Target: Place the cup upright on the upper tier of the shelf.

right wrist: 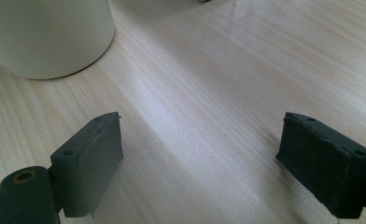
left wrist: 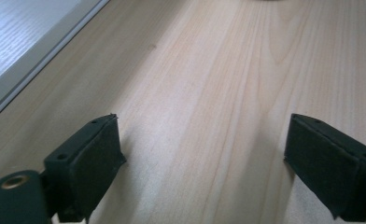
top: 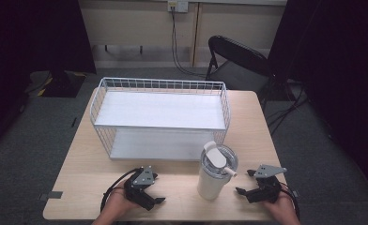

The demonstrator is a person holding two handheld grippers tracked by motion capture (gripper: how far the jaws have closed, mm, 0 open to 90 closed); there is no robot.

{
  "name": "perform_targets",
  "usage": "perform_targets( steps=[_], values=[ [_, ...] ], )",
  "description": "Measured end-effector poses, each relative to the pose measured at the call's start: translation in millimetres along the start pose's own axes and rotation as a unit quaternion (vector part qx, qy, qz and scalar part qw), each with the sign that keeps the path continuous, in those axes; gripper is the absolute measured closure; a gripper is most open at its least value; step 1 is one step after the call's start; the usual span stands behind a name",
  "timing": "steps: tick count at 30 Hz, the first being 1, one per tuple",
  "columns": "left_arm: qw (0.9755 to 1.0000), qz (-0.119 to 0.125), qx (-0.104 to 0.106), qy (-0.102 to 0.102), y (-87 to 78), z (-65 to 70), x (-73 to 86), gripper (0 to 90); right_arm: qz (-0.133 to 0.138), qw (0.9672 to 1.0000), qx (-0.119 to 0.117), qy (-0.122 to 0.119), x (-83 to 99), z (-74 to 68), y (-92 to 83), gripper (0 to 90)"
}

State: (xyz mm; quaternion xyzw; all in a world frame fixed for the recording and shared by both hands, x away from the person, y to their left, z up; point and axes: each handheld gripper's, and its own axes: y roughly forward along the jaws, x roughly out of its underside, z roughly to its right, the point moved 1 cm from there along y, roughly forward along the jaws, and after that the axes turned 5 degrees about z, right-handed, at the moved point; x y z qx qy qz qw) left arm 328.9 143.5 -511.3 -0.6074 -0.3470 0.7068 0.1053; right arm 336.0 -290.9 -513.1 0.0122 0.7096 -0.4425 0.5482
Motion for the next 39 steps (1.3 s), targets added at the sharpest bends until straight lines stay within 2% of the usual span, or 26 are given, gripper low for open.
perform_targets(
  steps=[4, 9, 12, 13, 14, 18, 20, 26, 29, 30, 31, 32, 36, 39],
  values=[
    [1.0000, -0.001, 0.000, 0.000, 0.1, 0.0, -0.2, 9.2, 0.001, 1.0000, 0.009, 0.001, 0.6, -2.1, -0.9, 13.2],
    [1.0000, -0.001, 0.000, 0.001, 0.2, 0.0, -0.2, 9.1, -0.002, 1.0000, 0.000, 0.001, -0.2, -3.4, -1.6, 14.2],
    [1.0000, -0.001, 0.000, 0.001, 0.1, -0.1, -0.2, 8.9, -0.002, 0.9997, -0.019, -0.018, -3.6, -9.8, -2.6, 14.4],
    [1.0000, -0.002, 0.000, 0.001, 0.2, -0.2, -0.3, 8.8, 0.004, 0.9991, -0.035, -0.022, -8.6, -15.0, -3.9, 14.4],
    [1.0000, -0.002, 0.000, 0.000, 0.2, -0.2, -0.3, 8.8, 0.004, 0.9991, -0.035, -0.022, -8.6, -15.0, -3.9, 14.4],
    [1.0000, -0.001, 0.000, 0.000, 0.2, -0.2, -0.3, 8.8, 0.029, 0.9970, -0.068, -0.021, -21.9, -23.8, -8.2, 14.2],
    [1.0000, -0.001, 0.000, 0.000, 0.2, -0.2, -0.2, 8.8, 0.032, 0.9962, -0.078, -0.022, -28.1, -27.8, -9.8, 14.1],
    [1.0000, -0.001, 0.000, 0.000, 0.2, -0.2, -0.2, 8.8, 0.058, 0.9923, -0.108, -0.018, -40.1, -39.7, -13.0, 13.0],
    [1.0000, -0.001, 0.000, 0.000, 0.2, -0.2, -0.3, 8.8, 0.090, 0.9879, -0.125, -0.012, -48.0, -44.9, -17.4, 12.6],
    [1.0000, -0.001, 0.000, 0.001, 0.2, -0.2, -0.2, 8.8, 0.090, 0.9879, -0.125, -0.012, -48.0, -44.9, -17.4, 12.6],
    [1.0000, -0.001, 0.000, 0.001, 0.2, -0.2, -0.2, 8.8, 0.106, 0.9852, -0.134, -0.009, -52.7, -46.1, -19.3, 11.7],
    [1.0000, -0.001, 0.000, 0.001, 0.2, -0.2, -0.2, 8.8, 0.106, 0.9852, -0.134, -0.009, -52.7, -46.1, -19.3, 11.7],
    [1.0000, -0.001, 0.000, 0.000, 0.2, -0.2, -0.3, 8.8, 0.130, 0.9807, -0.146, -0.003, -62.4, -48.5, -18.1, 11.6],
    [1.0000, -0.001, 0.000, 0.001, 0.2, -0.2, -0.3, 8.8, 0.139, 0.9793, -0.148, -0.002, -64.6, -49.3, -17.1, 11.6]
  ],
)
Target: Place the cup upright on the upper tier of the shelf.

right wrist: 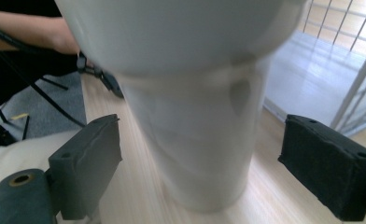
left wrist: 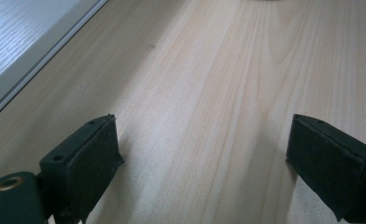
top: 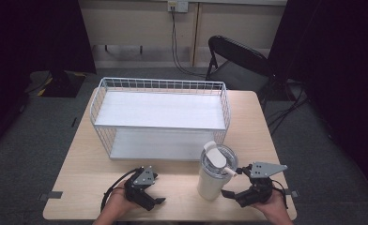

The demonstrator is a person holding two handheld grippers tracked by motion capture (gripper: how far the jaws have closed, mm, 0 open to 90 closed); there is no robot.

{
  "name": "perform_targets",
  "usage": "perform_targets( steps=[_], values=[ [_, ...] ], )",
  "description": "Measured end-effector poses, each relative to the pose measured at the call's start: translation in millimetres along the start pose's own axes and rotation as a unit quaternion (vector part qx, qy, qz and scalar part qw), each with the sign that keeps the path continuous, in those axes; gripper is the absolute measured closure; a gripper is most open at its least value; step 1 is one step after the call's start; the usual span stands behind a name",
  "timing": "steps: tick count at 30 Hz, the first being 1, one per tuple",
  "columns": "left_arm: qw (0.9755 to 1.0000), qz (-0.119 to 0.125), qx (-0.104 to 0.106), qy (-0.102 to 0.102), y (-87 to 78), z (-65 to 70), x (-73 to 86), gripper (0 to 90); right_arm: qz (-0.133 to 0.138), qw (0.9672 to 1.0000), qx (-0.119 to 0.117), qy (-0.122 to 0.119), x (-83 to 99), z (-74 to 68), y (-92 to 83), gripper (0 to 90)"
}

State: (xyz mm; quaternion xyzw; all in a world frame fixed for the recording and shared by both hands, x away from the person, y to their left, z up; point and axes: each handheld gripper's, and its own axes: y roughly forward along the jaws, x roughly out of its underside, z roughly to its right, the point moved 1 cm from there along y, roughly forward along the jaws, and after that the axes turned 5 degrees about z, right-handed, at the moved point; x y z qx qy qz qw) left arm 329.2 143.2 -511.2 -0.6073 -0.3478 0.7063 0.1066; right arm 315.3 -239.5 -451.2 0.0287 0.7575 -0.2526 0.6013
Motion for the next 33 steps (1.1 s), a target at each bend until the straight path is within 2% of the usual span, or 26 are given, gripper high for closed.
perform_targets(
  steps=[2, 6, 7, 8, 9, 12, 15, 21, 28, 33],
  values=[
    [1.0000, 0.000, 0.000, 0.000, 0.0, 0.0, 0.0, 8.8, 0.009, 0.9999, -0.006, -0.003, -2.7, -1.4, 2.7, 11.6],
    [1.0000, 0.000, 0.000, 0.000, 0.0, 0.0, 0.0, 8.8, 0.023, 0.9997, -0.001, -0.005, -5.8, -2.9, 6.9, 11.6],
    [1.0000, 0.001, 0.000, 0.000, 0.1, 0.1, 0.0, 8.8, 0.038, 0.9993, -0.005, -0.005, -7.2, -3.6, 9.4, 11.5],
    [1.0000, 0.000, 0.000, 0.000, 0.0, 0.0, 0.0, 8.8, 0.038, 0.9993, -0.005, -0.005, -7.2, -3.6, 9.4, 11.5],
    [1.0000, 0.000, 0.000, 0.000, 0.0, 0.0, 0.0, 8.8, 0.056, 0.9984, -0.005, -0.008, -8.8, -4.6, 12.8, 10.8],
    [1.0000, 0.000, 0.000, 0.000, 0.0, 0.0, 0.0, 8.8, 0.060, 0.9980, 0.000, -0.020, -9.0, -5.8, 17.9, 9.8],
    [1.0000, 0.000, 0.000, 0.000, 0.0, 0.0, 0.0, 8.8, 0.066, 0.9976, 0.000, -0.023, -7.6, -5.4, 20.0, 9.5],
    [1.0000, 0.000, 0.000, 0.000, 0.0, 0.0, 0.0, 8.9, 0.076, 0.9955, -0.002, -0.056, -5.4, -3.4, 31.0, 8.8],
    [1.0000, 0.004, -0.003, -0.002, -0.2, -0.5, 0.3, 10.6, 0.090, 0.9940, -0.009, -0.061, -7.1, -0.3, 39.7, 8.7],
    [1.0000, 0.003, -0.004, -0.002, -0.6, -1.1, 0.3, 11.7, 0.089, 0.9940, 0.000, -0.064, -8.2, -4.7, 40.9, 9.2]
  ],
)
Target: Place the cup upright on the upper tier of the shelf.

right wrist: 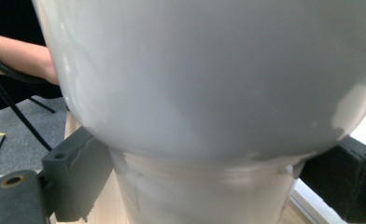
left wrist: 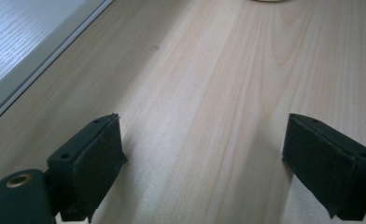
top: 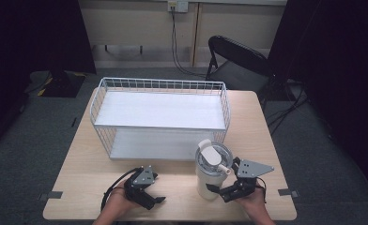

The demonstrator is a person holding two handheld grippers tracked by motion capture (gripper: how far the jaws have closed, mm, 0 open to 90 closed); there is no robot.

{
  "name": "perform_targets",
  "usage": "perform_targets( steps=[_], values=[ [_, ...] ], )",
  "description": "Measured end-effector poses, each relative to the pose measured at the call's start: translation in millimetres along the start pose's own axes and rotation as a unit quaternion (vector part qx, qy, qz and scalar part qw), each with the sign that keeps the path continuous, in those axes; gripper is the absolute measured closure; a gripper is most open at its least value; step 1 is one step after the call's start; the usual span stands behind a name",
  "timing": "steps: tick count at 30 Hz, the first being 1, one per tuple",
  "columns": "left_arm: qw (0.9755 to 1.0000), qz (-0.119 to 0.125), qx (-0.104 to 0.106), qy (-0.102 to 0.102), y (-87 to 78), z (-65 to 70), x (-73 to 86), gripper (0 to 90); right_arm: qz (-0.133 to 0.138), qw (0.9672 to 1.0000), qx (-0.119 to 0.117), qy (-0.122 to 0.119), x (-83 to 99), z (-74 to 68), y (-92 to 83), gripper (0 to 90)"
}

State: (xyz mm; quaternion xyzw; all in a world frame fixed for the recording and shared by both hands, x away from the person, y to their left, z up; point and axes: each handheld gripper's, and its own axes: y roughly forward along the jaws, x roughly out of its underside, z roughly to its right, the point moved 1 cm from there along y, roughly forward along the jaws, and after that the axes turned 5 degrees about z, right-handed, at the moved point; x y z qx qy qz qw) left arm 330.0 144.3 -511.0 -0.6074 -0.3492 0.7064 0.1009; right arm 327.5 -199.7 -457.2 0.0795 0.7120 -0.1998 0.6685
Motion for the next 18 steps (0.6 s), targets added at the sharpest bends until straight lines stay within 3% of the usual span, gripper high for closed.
perform_targets(
  steps=[8, 18],
  values=[
    [1.0000, 0.000, 0.001, 0.000, -0.1, -0.3, 0.0, 12.0, 0.007, 0.9997, 0.016, 0.016, 2.7, -1.4, -7.7, 9.4],
    [1.0000, 0.001, 0.001, -0.001, 0.0, -0.2, 0.0, 12.1, 0.032, 0.9993, 0.009, 0.020, -5.7, -3.1, -12.3, 9.4]
  ],
)
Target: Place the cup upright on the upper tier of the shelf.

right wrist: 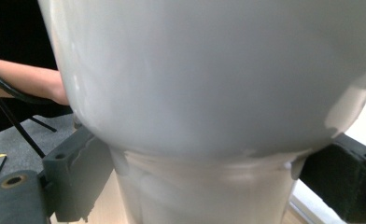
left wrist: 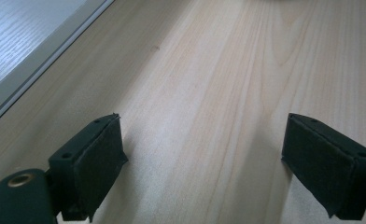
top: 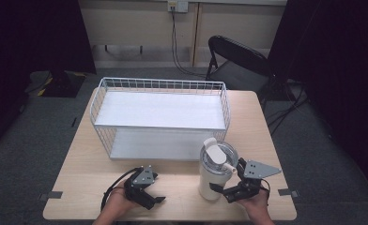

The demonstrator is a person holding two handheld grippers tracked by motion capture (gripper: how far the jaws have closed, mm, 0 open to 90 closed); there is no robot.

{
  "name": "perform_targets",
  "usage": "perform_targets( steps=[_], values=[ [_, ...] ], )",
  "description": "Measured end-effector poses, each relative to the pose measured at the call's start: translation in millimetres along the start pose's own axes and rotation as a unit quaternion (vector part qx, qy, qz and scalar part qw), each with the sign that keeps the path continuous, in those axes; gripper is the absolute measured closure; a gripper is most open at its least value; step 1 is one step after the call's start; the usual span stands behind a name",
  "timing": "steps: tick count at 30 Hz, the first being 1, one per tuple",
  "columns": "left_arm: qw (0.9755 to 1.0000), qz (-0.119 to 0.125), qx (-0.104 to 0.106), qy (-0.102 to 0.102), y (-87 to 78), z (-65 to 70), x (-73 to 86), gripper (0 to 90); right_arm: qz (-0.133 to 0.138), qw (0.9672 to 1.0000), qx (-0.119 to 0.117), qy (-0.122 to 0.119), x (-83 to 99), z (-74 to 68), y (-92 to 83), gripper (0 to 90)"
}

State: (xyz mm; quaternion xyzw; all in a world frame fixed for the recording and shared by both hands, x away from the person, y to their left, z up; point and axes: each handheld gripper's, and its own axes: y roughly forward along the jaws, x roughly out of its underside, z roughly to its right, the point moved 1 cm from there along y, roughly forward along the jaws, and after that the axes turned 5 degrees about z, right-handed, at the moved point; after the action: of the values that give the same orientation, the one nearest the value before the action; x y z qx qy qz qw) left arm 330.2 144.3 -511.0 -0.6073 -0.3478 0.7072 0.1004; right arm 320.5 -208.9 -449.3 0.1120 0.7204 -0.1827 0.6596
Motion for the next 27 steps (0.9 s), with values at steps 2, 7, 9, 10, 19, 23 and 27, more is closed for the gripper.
perform_targets(
  steps=[2, 7, 9, 10, 19, 23, 27],
  values=[
    [1.0000, 0.000, 0.000, 0.000, 0.0, 0.0, 0.0, 12.1, 0.004, 1.0000, -0.001, -0.003, -4.0, -0.9, -1.0, 9.4],
    [1.0000, -0.001, -0.001, 0.001, -0.1, -0.2, 0.0, 12.1, 0.015, 0.9999, -0.004, -0.004, -14.1, -2.3, -3.5, 9.3],
    [1.0000, -0.001, 0.000, 0.001, 0.0, -0.1, 0.0, 12.0, 0.018, 0.9998, -0.004, -0.004, -18.2, -2.0, -4.1, 9.3],
    [1.0000, -0.001, 0.000, 0.001, 0.0, -0.1, 0.0, 12.0, 0.020, 0.9998, -0.004, -0.004, -20.8, -1.6, -4.5, 9.4],
    [1.0000, -0.001, 0.000, 0.001, -0.1, -0.2, 0.0, 12.0, 0.018, 0.9998, 0.001, -0.009, -44.8, 3.7, -5.3, 9.3],
    [1.0000, -0.001, 0.000, 0.001, -0.1, -0.1, 0.0, 12.0, 0.018, 0.9998, 0.003, -0.006, -60.5, 9.6, -4.2, 9.3],
    [1.0000, -0.001, 0.000, 0.001, 0.0, -0.1, 0.0, 12.0, 0.022, 0.9997, 0.002, -0.006, -73.5, 12.4, -2.4, 9.3]
  ],
)
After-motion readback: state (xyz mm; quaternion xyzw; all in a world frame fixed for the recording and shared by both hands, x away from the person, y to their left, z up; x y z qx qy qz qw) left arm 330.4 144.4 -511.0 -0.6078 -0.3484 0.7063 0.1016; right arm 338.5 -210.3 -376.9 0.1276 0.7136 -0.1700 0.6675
